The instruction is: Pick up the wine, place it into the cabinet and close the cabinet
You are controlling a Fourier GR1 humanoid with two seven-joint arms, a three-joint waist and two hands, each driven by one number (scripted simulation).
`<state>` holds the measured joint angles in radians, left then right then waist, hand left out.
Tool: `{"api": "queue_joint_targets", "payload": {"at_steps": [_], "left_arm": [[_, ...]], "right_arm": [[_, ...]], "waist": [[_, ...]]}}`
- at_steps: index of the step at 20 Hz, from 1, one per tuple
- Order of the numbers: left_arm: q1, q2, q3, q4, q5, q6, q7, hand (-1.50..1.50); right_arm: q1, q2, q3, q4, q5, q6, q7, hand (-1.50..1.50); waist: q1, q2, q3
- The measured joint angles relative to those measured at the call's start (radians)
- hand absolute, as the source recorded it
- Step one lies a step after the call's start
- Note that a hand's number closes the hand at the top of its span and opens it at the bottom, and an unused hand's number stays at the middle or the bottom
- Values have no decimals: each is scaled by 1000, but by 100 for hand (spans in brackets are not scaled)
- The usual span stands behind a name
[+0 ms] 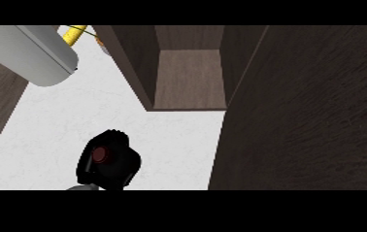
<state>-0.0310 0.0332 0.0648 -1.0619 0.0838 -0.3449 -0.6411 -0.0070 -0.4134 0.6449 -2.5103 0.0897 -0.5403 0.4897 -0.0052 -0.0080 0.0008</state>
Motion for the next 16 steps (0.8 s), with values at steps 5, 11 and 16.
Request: {"api": "queue_joint_targets", "payload": {"at_steps": [5, 11, 16], "left_arm": [[79, -22, -110, -188, 35, 53, 94, 150], [129, -30, -236, -365, 64, 158, 216, 150], [105, -32, -334, -425, 62, 307, 252, 150]], "right_arm": [[12, -11, -1, 1, -5, -3, -19, -150], [41, -25, -1, 0, -9, -3, -62, -150], [81, -41, 17, 0, -10, -6, -105, -150]], "waist": [[0, 1, 0], [-2, 2, 0], [-8, 3, -1]]}}
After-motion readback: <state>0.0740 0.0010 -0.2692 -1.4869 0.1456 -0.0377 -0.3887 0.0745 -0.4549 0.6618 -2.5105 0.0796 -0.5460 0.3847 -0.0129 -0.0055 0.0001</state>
